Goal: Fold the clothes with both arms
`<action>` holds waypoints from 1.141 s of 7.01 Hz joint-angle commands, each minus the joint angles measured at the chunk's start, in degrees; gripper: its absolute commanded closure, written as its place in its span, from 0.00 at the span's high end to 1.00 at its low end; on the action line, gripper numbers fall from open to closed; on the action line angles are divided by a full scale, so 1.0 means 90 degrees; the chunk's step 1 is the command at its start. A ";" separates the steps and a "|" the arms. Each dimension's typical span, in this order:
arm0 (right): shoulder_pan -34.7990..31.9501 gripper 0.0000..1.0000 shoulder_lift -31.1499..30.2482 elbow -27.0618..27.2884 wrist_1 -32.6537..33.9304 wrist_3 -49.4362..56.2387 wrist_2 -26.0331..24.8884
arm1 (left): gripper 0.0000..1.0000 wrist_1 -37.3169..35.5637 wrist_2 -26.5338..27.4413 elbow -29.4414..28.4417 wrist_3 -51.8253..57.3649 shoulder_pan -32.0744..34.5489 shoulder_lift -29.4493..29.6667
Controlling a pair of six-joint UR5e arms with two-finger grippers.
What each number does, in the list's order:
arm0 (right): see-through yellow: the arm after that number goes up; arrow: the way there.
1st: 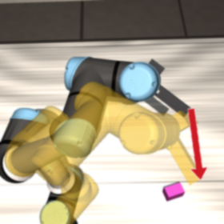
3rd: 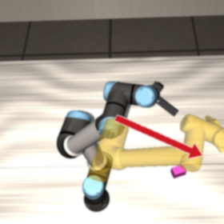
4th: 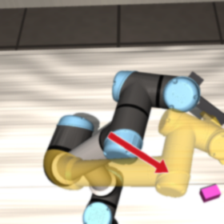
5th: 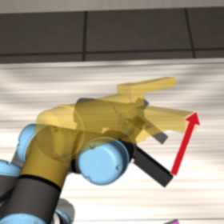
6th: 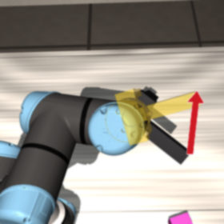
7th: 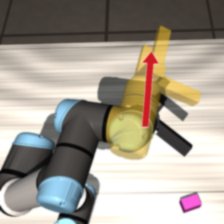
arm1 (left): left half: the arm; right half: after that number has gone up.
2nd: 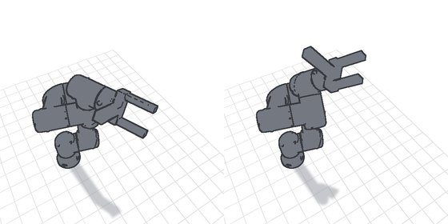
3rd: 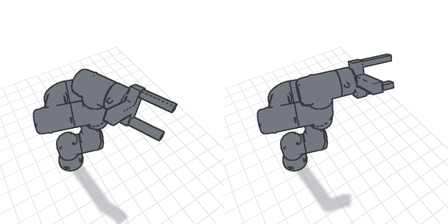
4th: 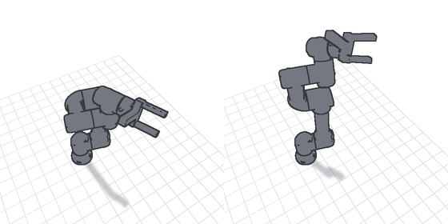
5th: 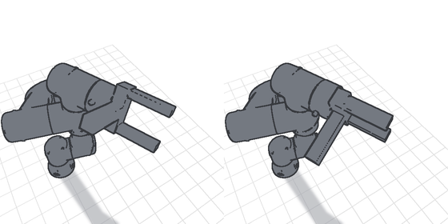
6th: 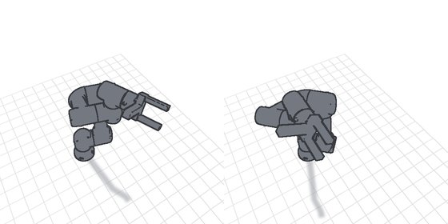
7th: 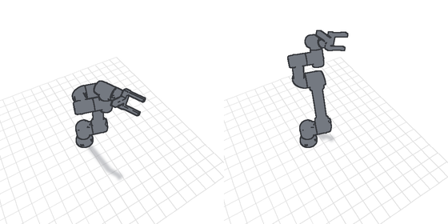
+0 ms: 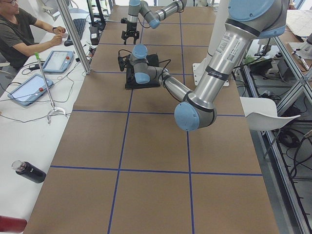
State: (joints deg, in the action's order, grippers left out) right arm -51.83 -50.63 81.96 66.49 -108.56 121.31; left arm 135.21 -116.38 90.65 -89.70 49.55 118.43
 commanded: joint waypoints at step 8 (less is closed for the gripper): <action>-0.3233 1.00 -0.3005 0.1469 0.2955 0.9031 0.0085 | 1.00 0.0065 0.0030 -0.0285 0.5189 0.2414 -0.1293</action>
State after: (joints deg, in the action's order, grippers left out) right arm -77.61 -75.04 95.22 93.30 -32.92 121.59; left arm 135.59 -116.07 89.85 -46.31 69.79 107.68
